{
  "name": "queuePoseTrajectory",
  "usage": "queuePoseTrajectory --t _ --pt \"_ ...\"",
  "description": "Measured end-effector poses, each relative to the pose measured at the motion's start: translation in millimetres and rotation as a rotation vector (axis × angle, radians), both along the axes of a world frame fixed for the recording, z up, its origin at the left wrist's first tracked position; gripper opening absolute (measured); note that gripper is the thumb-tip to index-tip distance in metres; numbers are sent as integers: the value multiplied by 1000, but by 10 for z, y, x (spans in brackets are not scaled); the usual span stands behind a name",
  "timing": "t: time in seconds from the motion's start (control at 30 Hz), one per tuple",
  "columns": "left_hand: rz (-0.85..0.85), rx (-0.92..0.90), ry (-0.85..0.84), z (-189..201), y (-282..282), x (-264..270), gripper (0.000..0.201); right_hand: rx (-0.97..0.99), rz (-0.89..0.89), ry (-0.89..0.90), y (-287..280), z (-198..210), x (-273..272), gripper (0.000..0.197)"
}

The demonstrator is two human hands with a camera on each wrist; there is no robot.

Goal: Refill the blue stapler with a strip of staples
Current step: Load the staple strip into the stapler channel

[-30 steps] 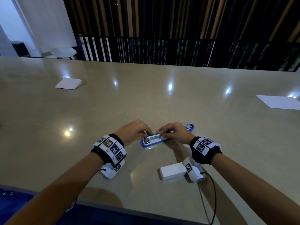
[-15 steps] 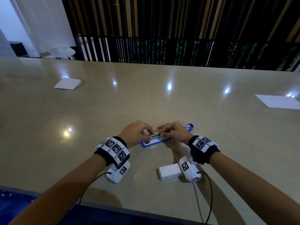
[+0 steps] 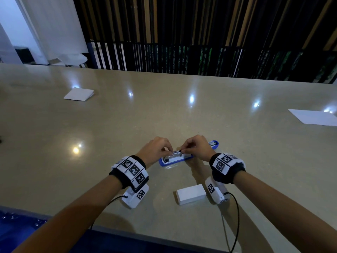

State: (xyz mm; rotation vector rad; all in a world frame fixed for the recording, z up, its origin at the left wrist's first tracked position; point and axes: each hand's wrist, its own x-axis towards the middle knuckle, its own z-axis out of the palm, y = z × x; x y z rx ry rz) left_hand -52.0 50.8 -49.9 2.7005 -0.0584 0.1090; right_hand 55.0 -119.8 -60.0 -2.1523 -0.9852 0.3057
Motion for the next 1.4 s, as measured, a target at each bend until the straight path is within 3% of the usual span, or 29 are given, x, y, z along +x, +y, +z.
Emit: queuePoseTrajectory --t 0.3,0.6,0.8,1.0,1.1,1.4 --pt "-47 -64 105 128 108 -28 16 -47 70 -15 -64 4 -9 12" --pt "-17 -104 54 41 32 -24 22 110 57 210 -95 -62 15 18" --pt "62 29 29 -28 -20 -8 25 123 43 220 -25 -60 -50 17" --pt "79 -120 28 31 -57 -18 13 178 3 216 4 -13 -86 14" --pt "64 -149 13 33 -48 -16 10 206 -15 217 22 3 -92 2" --pt "34 -187 -27 -6 -31 -24 16 265 -8 184 32 4 -47 26"
